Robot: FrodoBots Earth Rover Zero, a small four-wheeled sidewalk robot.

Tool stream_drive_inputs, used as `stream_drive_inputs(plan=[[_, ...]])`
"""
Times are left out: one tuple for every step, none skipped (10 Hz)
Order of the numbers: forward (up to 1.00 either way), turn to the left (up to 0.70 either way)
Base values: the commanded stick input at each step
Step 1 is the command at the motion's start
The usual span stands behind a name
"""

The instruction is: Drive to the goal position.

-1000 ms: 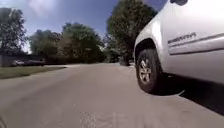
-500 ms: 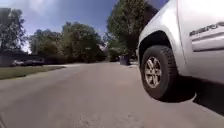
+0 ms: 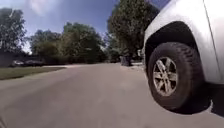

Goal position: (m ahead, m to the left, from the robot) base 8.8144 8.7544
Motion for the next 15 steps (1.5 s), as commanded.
stream_drive_inputs(plan=[[0.7, 0.0], [0.7, 0.0], [0.7, 0.0], [0.7, 0.0], [0.7, 0.0], [0.7, 0.0], [0.7, 0.0], [0.7, 0.0], [0.7, 0.0], [0.7, 0.0], [0.7, 0.0], [0.7, 0.0], [0.7, -0.12], [0.7, -0.31], [0.7, -0.34]])
